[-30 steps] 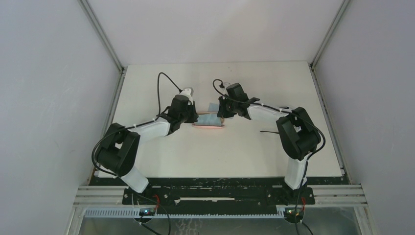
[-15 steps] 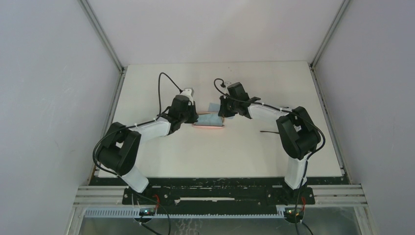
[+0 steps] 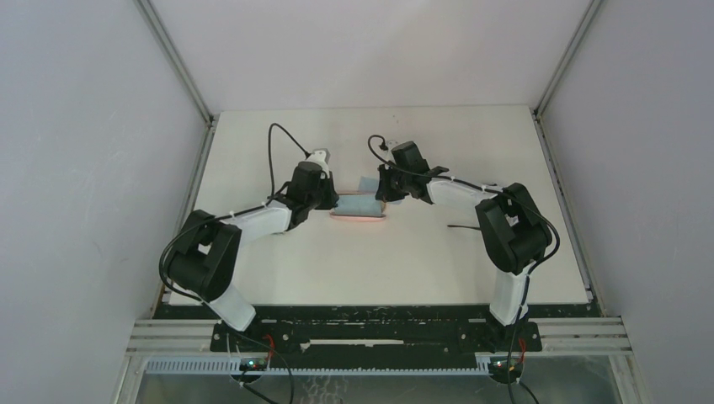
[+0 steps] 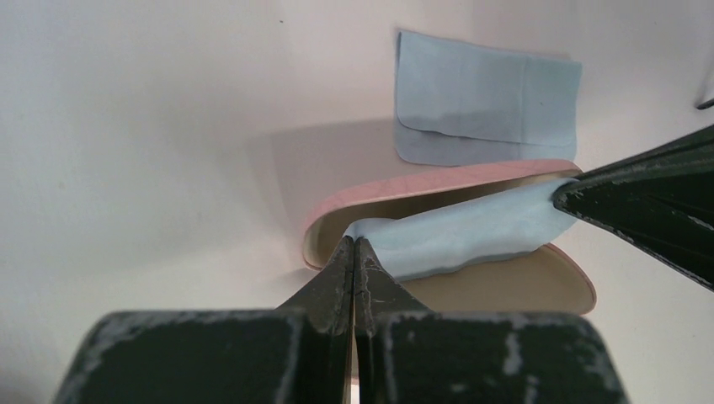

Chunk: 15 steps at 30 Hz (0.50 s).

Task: Organize the sunglasses
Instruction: Place the glasses cleaning cloth in the sunglasses case.

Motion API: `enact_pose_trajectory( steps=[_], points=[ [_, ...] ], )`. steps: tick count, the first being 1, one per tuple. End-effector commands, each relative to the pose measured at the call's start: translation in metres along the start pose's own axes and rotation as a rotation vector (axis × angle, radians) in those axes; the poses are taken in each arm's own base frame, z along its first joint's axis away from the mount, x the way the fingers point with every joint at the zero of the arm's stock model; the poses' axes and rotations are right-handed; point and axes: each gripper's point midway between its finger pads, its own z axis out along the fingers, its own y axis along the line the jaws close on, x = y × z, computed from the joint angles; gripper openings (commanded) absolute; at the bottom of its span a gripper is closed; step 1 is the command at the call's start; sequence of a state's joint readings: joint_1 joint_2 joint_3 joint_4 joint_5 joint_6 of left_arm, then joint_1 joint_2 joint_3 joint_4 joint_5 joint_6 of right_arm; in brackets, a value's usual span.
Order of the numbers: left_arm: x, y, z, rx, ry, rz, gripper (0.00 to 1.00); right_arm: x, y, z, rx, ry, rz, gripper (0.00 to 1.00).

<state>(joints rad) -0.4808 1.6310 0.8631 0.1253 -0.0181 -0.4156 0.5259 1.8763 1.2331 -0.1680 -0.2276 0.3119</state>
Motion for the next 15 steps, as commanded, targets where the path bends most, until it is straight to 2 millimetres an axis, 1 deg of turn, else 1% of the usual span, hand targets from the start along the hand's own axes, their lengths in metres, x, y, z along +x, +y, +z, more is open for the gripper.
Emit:
enact_pose_trajectory(
  steps=[1, 6, 15],
  points=[
    [-0.0449, -0.0087, -0.0078, 0.032, -0.120, -0.002, 0.00, -0.0236, 0.0053, -0.0035, -0.021, -0.059, -0.026, 0.00],
    [-0.0436, -0.0031, -0.0065, 0.017, -0.119, -0.007, 0.00, -0.0227, 0.0028, -0.0031, -0.012, -0.056, -0.028, 0.00],
    [-0.0440, -0.0104, 0.0011, 0.051, -0.103, -0.019, 0.00, -0.0233, 0.0021, -0.0006, -0.017, -0.059, -0.019, 0.00]
  ],
)
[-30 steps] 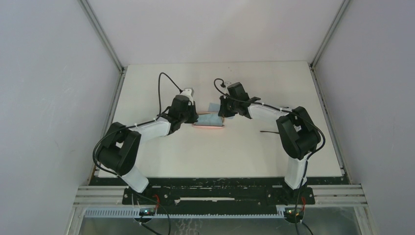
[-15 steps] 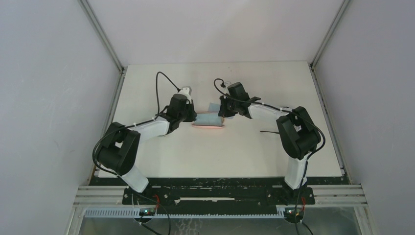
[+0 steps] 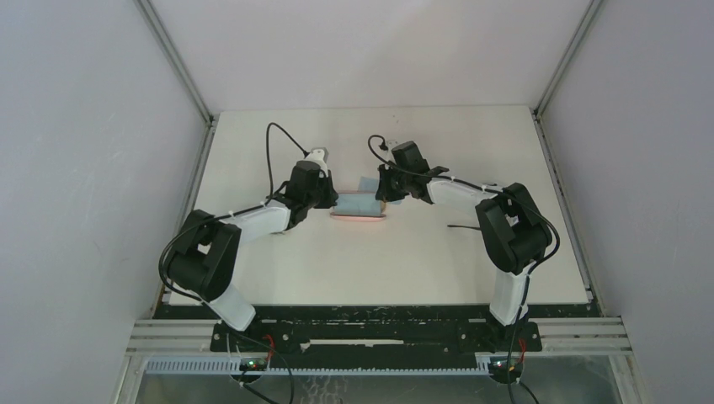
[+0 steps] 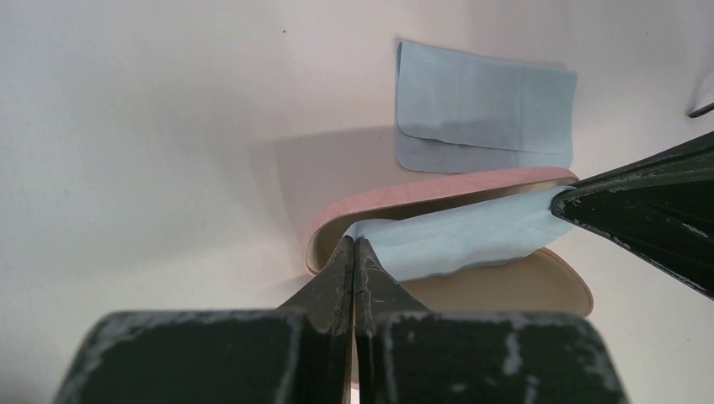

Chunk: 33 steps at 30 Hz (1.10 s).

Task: Organize the sunglasses
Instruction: Place the glasses cleaning cloth in the sunglasses case.

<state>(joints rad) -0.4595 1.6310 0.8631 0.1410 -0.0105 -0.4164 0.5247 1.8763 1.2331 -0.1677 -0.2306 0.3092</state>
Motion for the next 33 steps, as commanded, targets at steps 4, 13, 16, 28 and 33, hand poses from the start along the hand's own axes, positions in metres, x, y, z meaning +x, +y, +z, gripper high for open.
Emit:
enact_pose_trajectory(
  steps=[4, 13, 16, 28, 33],
  points=[
    [-0.038, -0.018, 0.004, 0.057, -0.082, -0.009, 0.00, -0.023, 0.001, 0.001, -0.015, -0.057, -0.010, 0.01],
    [-0.043, -0.017, 0.005, 0.043, -0.085, -0.026, 0.02, -0.027, 0.006, -0.002, -0.032, -0.072, -0.006, 0.15],
    [-0.043, -0.018, 0.005, 0.041, -0.083, -0.024, 0.06, -0.029, 0.007, -0.005, -0.029, -0.078, -0.008, 0.20],
    [-0.034, -0.010, -0.008, 0.022, -0.084, -0.028, 0.29, -0.046, 0.011, -0.037, -0.009, -0.152, -0.034, 0.34],
    [-0.030, -0.005, -0.016, 0.004, -0.091, -0.035, 0.38, -0.043, 0.008, -0.047, 0.016, -0.165, -0.035, 0.40]
  ],
)
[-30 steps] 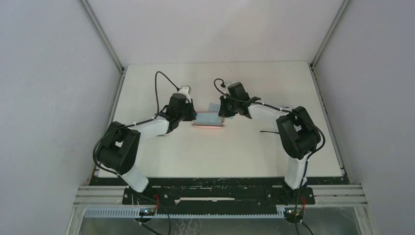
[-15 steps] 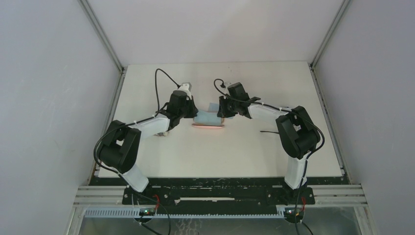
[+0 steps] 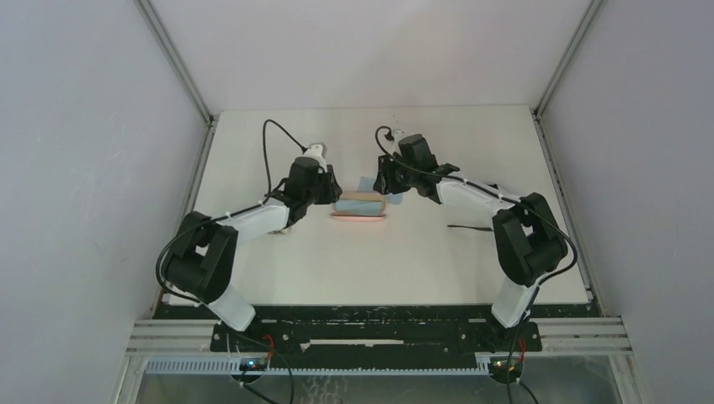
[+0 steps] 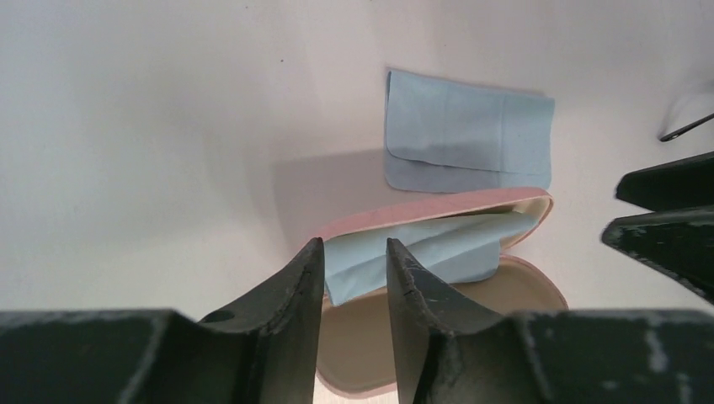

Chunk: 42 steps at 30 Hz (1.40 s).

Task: Organize the sunglasses
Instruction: Place the glasses cleaning cloth in the sunglasses case, then adjust the sunglasses case at the center of the board.

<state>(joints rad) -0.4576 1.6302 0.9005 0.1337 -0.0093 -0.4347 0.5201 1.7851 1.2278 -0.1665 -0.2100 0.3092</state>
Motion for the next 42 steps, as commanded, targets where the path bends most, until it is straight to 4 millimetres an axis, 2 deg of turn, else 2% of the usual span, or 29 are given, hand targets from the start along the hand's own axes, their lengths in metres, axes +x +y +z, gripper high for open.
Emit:
enact_pose_trajectory(
  steps=[1, 5, 12, 19, 20, 27, 31, 34, 42],
  points=[
    [-0.017, 0.001, -0.020, -0.006, -0.074, -0.016, 0.40, -0.017, -0.003, -0.021, 0.027, -0.078, -0.019, 0.40],
    [-0.022, 0.002, -0.032, -0.014, -0.100, -0.028, 0.45, -0.016, -0.005, -0.033, 0.053, -0.094, -0.017, 0.42],
    [-0.023, 0.001, -0.051, -0.008, -0.114, -0.038, 0.48, -0.007, -0.010, -0.046, 0.076, -0.084, -0.019, 0.42],
    [0.007, 0.002, -0.064, 0.002, -0.066, -0.048, 0.47, 0.000, -0.015, -0.045, 0.103, -0.059, -0.003, 0.42],
    [0.016, -0.007, -0.067, 0.024, -0.053, -0.032, 0.47, 0.002, -0.017, -0.044, 0.113, -0.056, 0.003, 0.42],
    [0.062, -0.026, -0.085, 0.058, 0.006, 0.010, 0.47, 0.004, -0.032, -0.042, 0.200, -0.060, 0.047, 0.42],
    [0.086, -0.025, -0.082, 0.041, 0.046, -0.013, 0.46, -0.004, -0.032, -0.032, 0.196, -0.067, 0.048, 0.42],
    [0.097, -0.020, -0.077, 0.019, 0.056, -0.052, 0.45, -0.011, -0.029, -0.019, 0.184, -0.060, 0.046, 0.42],
    [0.101, -0.009, -0.057, -0.068, 0.069, -0.085, 0.45, -0.032, -0.032, 0.017, 0.195, -0.065, 0.046, 0.42]
  ],
)
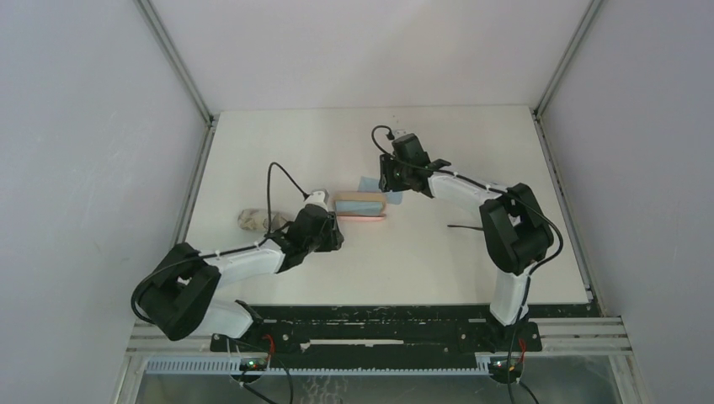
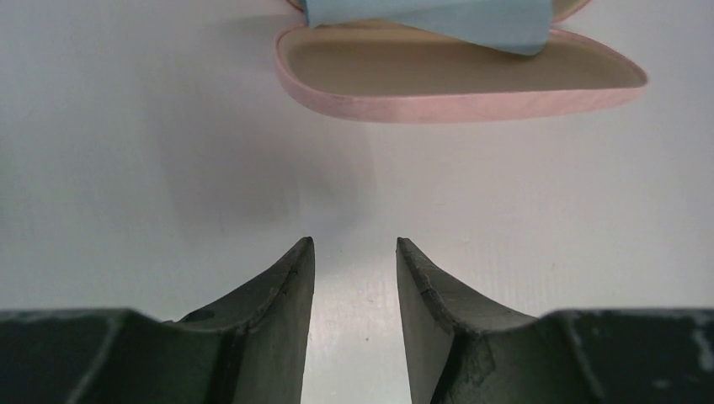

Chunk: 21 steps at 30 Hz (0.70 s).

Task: Organize the sunglasses
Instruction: Adjust the sunglasses case at the center of the board.

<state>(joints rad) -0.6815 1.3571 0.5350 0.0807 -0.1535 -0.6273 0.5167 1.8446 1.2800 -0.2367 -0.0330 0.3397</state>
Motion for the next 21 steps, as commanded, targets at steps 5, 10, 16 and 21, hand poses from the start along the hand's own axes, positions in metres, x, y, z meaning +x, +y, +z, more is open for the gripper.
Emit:
enact_pose_trajectory(
  steps=[5, 10, 16, 21],
  points=[
    [-0.024, 0.003, 0.017, -0.080, -0.059, -0.046, 0.45, -0.039, 0.001, 0.026, 0.042, -0.058, 0.001, 0.42],
    [-0.032, 0.011, 0.025, -0.118, -0.060, -0.098, 0.46, -0.038, 0.004, 0.037, 0.054, -0.013, -0.030, 0.42],
    [-0.049, 0.017, 0.034, -0.149, -0.061, -0.111, 0.46, -0.021, 0.014, 0.038, 0.033, 0.046, -0.073, 0.41],
    [-0.061, 0.018, 0.036, -0.158, -0.074, -0.114, 0.46, -0.005, 0.018, 0.032, 0.012, 0.081, -0.085, 0.39]
  ],
)
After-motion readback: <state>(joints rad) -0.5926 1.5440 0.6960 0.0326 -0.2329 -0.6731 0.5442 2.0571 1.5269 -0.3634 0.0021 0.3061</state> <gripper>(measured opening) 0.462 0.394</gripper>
